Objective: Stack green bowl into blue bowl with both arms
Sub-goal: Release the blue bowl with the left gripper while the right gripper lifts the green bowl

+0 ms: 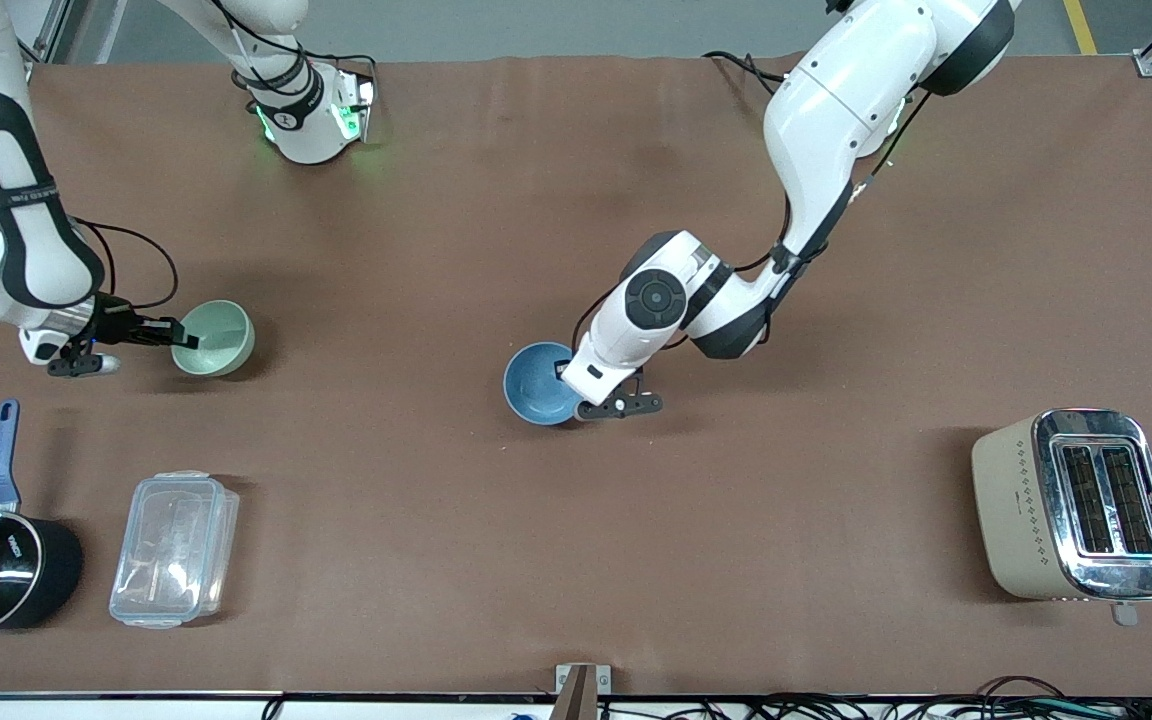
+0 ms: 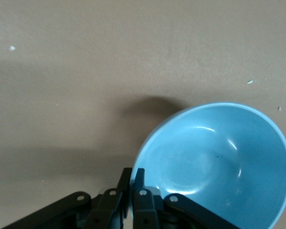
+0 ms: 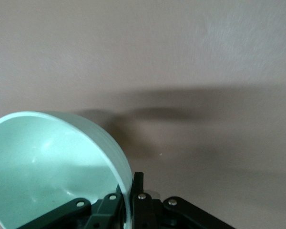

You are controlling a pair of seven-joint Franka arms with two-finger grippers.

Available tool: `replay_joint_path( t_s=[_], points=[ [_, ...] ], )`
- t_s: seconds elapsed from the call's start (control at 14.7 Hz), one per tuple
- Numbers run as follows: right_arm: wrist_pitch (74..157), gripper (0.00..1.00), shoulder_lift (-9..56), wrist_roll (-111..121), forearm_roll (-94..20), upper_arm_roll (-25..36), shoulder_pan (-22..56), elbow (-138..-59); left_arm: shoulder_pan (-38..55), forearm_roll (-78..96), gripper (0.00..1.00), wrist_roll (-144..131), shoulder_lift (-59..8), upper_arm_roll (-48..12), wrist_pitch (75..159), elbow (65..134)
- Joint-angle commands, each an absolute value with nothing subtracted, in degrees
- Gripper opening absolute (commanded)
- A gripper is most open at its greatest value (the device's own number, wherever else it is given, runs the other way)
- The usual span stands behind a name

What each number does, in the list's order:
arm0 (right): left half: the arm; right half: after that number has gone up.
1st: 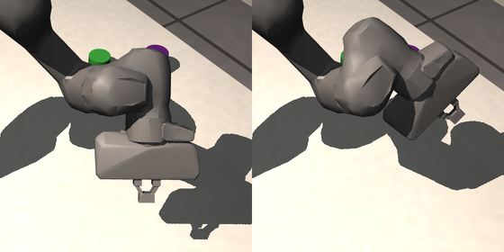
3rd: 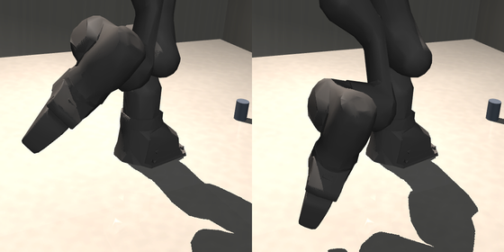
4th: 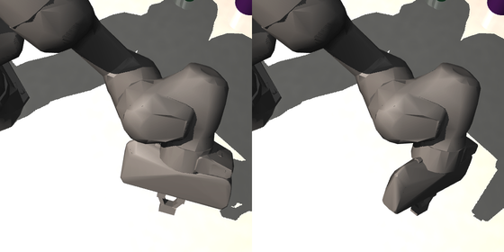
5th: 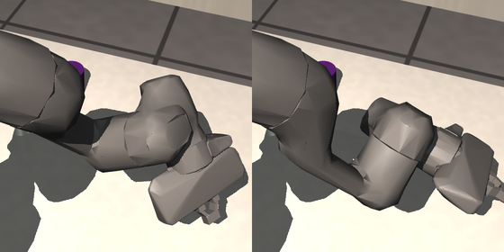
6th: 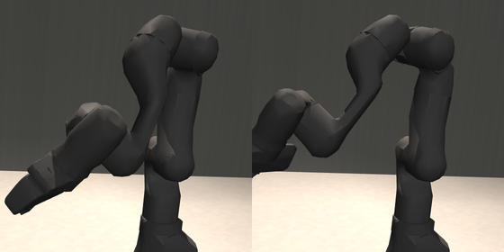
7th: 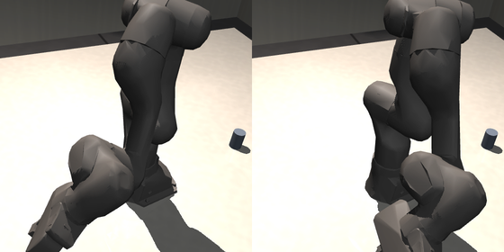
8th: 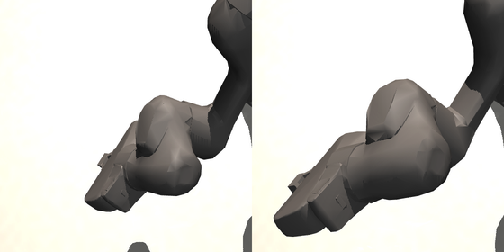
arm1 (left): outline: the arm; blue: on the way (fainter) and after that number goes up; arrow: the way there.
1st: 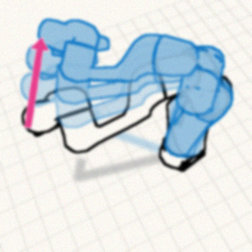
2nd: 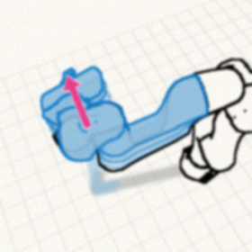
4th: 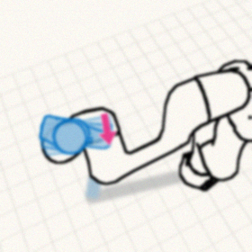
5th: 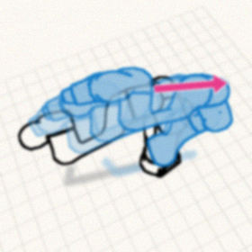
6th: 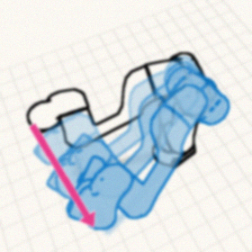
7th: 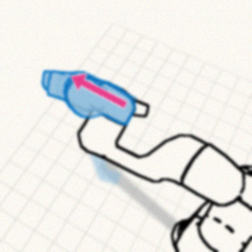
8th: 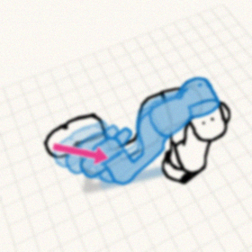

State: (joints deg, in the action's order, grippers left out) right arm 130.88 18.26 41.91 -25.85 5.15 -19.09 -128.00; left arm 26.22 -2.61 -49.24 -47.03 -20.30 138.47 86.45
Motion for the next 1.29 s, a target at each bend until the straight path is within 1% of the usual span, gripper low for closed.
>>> replay_joint_path(
  t_s=[0.0,0.07,0.14,0.2,0.34,0.54,0.68,0.88,1.02,1.22],
  points=[
    [126.8,0.03,13.6,38.5,-26.9,4.6,-18.7,-127.1,26.9,-3.4,0.17,-49.7,-48.3,-19.7,138.7,84.9],
    [124.0,0.03,13.4,35.8,-26.5,4.6,-17.9,-125.3,26.9,-3.5,0.36,-49.7,-48.3,-19.7,138.7,84.9],
    [121.6,0.03,13.1,32.2,-26.4,4.6,-16.4,-123.3,26.8,-3.5,0.83,-49.9,-48.0,-19.6,138.7,84.9],
    [120.3,0.03,12.8,28.6,-26.4,4.6,-14.9,-122.1,26.5,-3.6,1.00,-49.7,-47.3,-19.3,138.1,84.8],
    [119.9,0.03,11.6,18.6,-26.4,4.5,-9.3,-120.9,25.7,-3.5,1.00,-49.7,-44.5,-18.1,136.8,84.8],
    [120.0,0.03,11.3,5.8,-26.4,4.5,-0.8,-118.5,23.0,-5.0,1.00,-46.5,-35.4,-14.8,128.0,84.8],
    [120.1,0.04,11.6,-2.4,-26.3,4.5,4.6,-116.0,17.9,-6.3,1.00,-42.4,-29.1,-14.8,121.0,84.8],
    [120.3,0.04,12.3,-11.9,-26.1,4.5,11.8,-111.8,10.9,-6.4,1.00,-39.5,-22.3,-14.8,115.9,84.7],
    [120.6,0.05,15.2,-17.5,-24.7,4.6,16.8,-108.4,6.2,-6.3,1.00,-33.2,-18.6,-15.0,113.8,84.8],
    [120.7,0.05,20.8,-27.5,-19.4,4.5,24.3,-101.9,0.5,-6.2,1.00,-24.5,-13.7,-15.0,106.5,84.8]
  ],
)
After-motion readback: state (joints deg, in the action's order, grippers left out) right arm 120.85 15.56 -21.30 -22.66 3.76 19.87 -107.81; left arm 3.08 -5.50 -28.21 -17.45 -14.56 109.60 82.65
